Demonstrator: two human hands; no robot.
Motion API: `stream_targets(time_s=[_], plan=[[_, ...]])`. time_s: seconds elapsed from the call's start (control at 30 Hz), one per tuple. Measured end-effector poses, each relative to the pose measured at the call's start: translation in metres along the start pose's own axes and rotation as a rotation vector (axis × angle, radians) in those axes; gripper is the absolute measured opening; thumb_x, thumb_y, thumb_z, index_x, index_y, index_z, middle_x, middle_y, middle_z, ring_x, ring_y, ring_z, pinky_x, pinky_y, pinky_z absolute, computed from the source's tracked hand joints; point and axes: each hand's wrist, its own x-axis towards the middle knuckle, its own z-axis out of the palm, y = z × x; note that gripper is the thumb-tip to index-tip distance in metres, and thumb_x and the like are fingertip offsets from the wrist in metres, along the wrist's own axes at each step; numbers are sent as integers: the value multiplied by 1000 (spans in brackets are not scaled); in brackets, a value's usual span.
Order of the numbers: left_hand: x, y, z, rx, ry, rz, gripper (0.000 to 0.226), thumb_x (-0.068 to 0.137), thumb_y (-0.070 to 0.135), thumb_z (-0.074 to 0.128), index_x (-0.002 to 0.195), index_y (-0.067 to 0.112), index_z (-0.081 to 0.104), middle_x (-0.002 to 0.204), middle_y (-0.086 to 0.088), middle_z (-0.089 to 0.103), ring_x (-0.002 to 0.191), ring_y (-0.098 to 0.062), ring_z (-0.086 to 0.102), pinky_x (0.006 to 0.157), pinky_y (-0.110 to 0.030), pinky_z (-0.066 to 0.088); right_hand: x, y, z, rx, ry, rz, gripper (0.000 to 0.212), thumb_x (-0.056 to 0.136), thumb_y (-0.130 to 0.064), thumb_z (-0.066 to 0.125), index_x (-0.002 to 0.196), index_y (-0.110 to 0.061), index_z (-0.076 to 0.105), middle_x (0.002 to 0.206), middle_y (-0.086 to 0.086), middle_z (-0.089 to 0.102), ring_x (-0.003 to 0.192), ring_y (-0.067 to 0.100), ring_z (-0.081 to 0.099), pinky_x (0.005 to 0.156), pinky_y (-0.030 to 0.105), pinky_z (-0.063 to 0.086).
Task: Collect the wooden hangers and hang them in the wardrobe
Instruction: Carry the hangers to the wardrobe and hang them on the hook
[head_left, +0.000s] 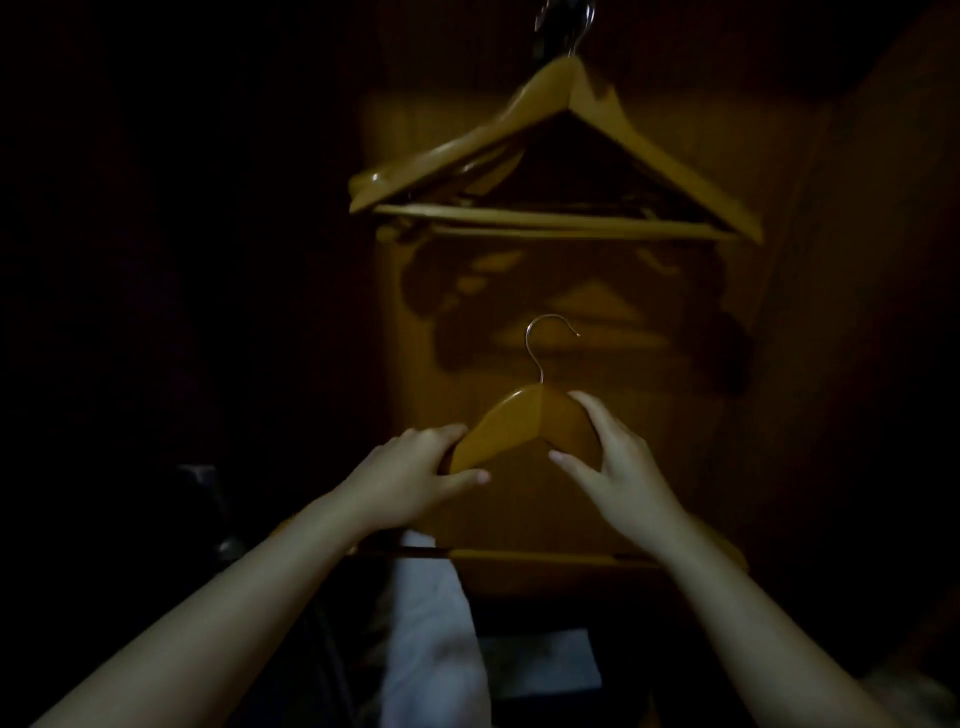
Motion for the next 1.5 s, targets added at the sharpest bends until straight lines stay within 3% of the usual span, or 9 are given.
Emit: stream_targets(time_s=[0.17, 0.27, 0.5, 0.67, 0.77, 0.9, 1.07, 1.37, 1.5], plan=[[-54, -66, 39, -208, -192, -51, 8, 88, 37, 59, 85, 29, 58, 78, -2, 68, 72, -13, 69, 68, -28, 56, -48, 25, 44, 88, -52, 143, 61, 88, -23, 60, 141, -28, 30, 139, 1, 44, 126, 20, 45, 103, 48, 44], [-86, -99, 65, -312, -272, -119, 9, 89, 30, 60, 81, 25, 58, 73, -6, 66, 68, -19, 68, 64, -32, 57, -70, 36, 68, 75, -94, 227, 62, 87, -19, 62, 141, -25, 32, 138, 2, 45, 127, 20, 44, 107, 46, 40], [-120, -129, 105, -416, -268, -164, 18, 90, 24, 57, 85, 6, 57, 66, -9, 60, 48, -13, 58, 49, -25, 48, -101, 50, 131, -7, -121, 520, 66, 89, -16, 59, 146, -20, 25, 141, 7, 42, 132, 25, 39, 109, 39, 32], [-118, -131, 121, -329, -208, -172, 23, 88, 34, 59, 82, 11, 58, 69, -7, 63, 64, -24, 64, 64, -44, 54, -117, 40, 153, 12, 39, 653, 65, 93, -30, 52, 148, -16, 20, 149, 10, 25, 136, 29, 33, 110, 45, 32], [-112, -122, 127, -273, -150, -153, 20, 87, 37, 58, 79, 19, 58, 63, 3, 60, 62, -14, 61, 69, -44, 53, -119, 31, 164, 145, 144, 726, 65, 89, -35, 57, 144, -15, 28, 133, 10, 45, 122, 29, 49, 102, 46, 42], [-109, -107, 133, -206, -118, -106, 16, 90, 38, 52, 82, 25, 55, 73, -9, 65, 70, -26, 64, 67, -46, 53, -107, 20, 173, 508, 282, 794, 73, 88, -25, 62, 146, -16, 19, 88, -1, 57, 90, 24, 65, 78, 38, 57], [-111, -99, 138, -123, -88, -40, 21, 94, 34, 48, 100, 16, 57, 73, 1, 55, 69, -18, 58, 59, -30, 41, -86, 17, 175, 582, 360, 863, 76, 81, -24, 70, 142, -16, 25, 121, 16, 59, 93, 28, 67, 62, 31, 59], [-103, -100, 130, -303, -132, -23, 28, 97, 35, 41, 88, 20, 63, 70, 2, 60, 65, -11, 56, 64, -35, 45, -77, 17, 164, 506, 404, 907, 60, 85, -15, 66, 136, -15, 35, 121, 16, 59, 94, 30, 68, 68, 33, 59], [-89, -96, 119, -312, -93, -9, 29, 98, 28, 41, 106, 13, 64, 99, -7, 67, 93, -19, 62, 83, -34, 48, -77, 27, 149, 656, 367, 886, 58, 88, -10, 60, 139, -15, 33, 124, 15, 58, 96, 26, 64, 71, 37, 58]])
